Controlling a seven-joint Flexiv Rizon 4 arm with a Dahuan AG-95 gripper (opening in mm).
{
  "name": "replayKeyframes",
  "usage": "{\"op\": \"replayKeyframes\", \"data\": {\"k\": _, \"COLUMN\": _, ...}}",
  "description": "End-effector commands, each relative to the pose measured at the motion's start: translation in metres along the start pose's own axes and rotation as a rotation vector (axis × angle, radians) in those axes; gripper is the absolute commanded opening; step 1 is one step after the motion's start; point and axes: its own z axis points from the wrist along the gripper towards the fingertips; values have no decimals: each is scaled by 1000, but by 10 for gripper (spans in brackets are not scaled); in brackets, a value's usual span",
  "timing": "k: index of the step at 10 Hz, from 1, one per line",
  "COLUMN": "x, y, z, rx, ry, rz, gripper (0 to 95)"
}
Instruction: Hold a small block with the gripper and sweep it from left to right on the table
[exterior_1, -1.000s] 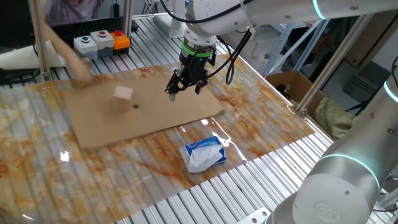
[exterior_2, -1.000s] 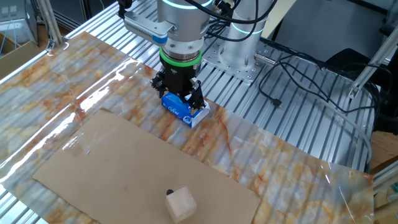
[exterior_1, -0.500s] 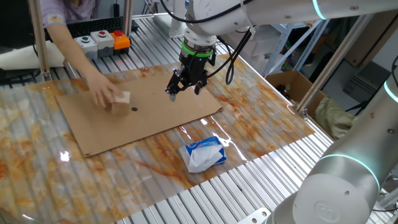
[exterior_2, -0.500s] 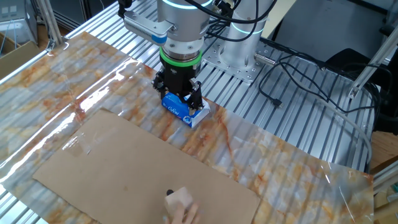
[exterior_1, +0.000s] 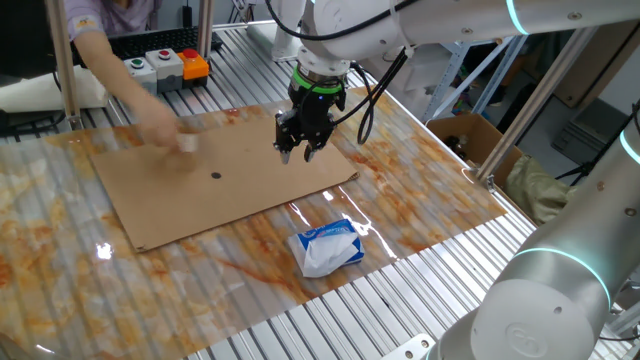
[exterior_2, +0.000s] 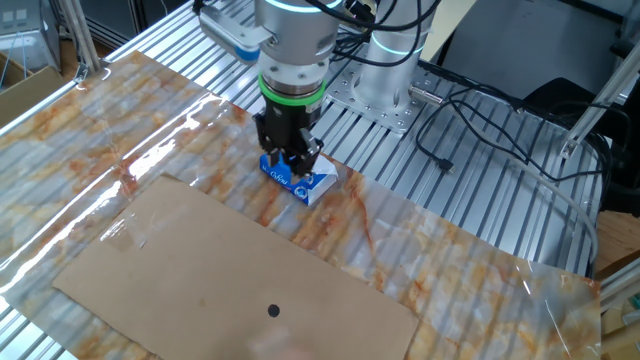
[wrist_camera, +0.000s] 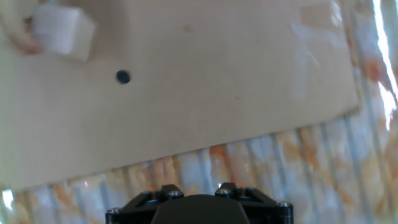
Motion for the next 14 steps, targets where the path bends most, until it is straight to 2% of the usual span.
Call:
{"op": "replayKeyframes", "data": {"k": 1, "x": 1, "y": 0, "z": 1, "rx": -12, "ry": -19, "rz": 366, "gripper": 0}}
{"op": "replayKeyframes", "data": {"k": 9, "x": 0, "y": 1, "z": 3, "rx": -15, "ry": -22, "rz": 384, "gripper": 0}}
{"op": "replayKeyframes", "data": {"k": 10, "x": 0, "y": 1, "z": 3, "rx": -21, "ry": -18, "rz": 382, "gripper": 0}}
{"op": "replayKeyframes", "data": {"k": 11, "x": 0, "y": 1, "z": 3, "rx": -36, "ry": -11, "rz": 380, "gripper": 0}}
{"op": "replayKeyframes", "data": {"k": 13, "x": 0, "y": 1, "z": 5, "rx": -100, "ry": 24, "rz": 377, "gripper": 0}}
{"op": "replayKeyframes", "data": {"k": 14, "x": 0, "y": 2, "z": 6, "rx": -118, "ry": 37, "rz": 436, "gripper": 0}}
